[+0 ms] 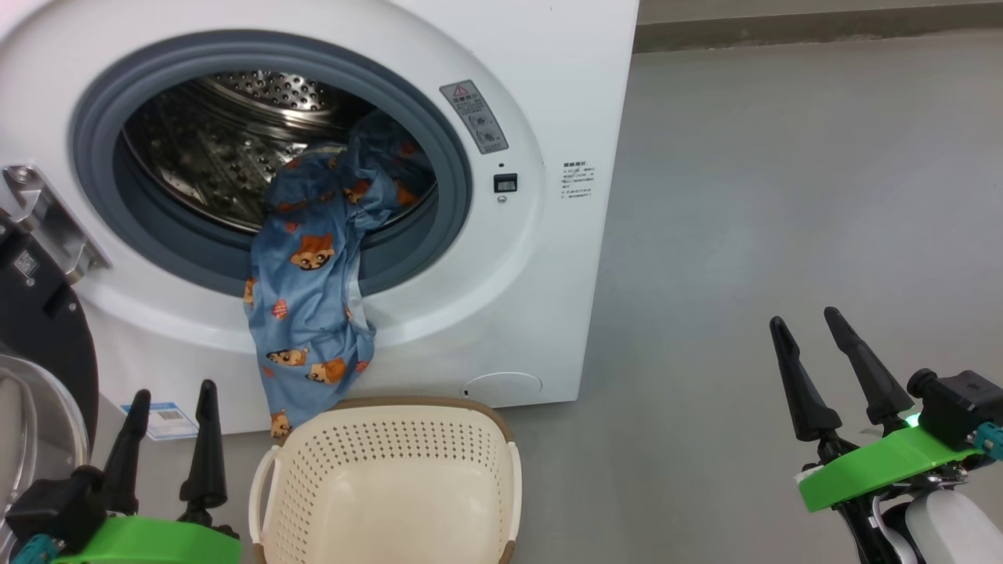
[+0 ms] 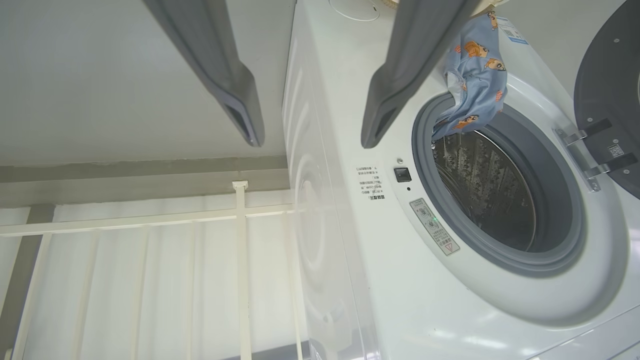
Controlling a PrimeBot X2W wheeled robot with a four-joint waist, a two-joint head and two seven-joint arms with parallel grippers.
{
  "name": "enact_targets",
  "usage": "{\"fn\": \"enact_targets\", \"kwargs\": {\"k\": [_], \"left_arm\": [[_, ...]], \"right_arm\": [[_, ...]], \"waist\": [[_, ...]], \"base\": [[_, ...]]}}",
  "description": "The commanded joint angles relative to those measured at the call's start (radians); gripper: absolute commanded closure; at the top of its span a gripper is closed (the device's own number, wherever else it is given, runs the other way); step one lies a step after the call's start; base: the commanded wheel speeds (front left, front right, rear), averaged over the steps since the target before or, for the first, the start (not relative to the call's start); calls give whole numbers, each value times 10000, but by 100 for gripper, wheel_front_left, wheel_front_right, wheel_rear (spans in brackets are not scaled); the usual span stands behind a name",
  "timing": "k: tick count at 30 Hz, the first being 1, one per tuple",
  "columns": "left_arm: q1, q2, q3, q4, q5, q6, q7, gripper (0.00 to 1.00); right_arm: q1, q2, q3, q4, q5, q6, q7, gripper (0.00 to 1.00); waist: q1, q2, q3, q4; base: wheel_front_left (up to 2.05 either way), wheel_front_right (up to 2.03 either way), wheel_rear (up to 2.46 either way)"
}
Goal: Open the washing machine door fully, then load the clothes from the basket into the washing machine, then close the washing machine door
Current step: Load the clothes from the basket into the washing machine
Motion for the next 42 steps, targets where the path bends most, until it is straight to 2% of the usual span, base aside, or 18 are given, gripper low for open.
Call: {"fn": "enact_targets", "kwargs": {"k": [1,13,20,32,42], "left_arm": [[-192,274,424,-309,131,31,-64,0],[-213,256,288,-23,62,75,123,0],[-670,313,154,639,-209,-114,603,0],[-2618,632,-20,3228,-973,-659,1096,0],[-4464,1044,-686,5183,-1509,-781,1250,0]], "right_arm": [[-26,-146,201,-212,92,44,-80,0],[-59,-87,191,-266,65,44,-80,0],[-170,-3,157,-370,-18,44,-80,0],[-714,658,144,-715,-495,44,-80,0],[-1237,1211,65,-1043,-910,44,-80,0]], "waist": [[0,0,4,1],[0,0,167,-66],[0,0,614,-214],[0,0,2405,-832],[0,0,3967,-1309]], "base": [[0,0,0],[0,0,0],[0,0,0],[0,0,0],[0,0,0]]}}
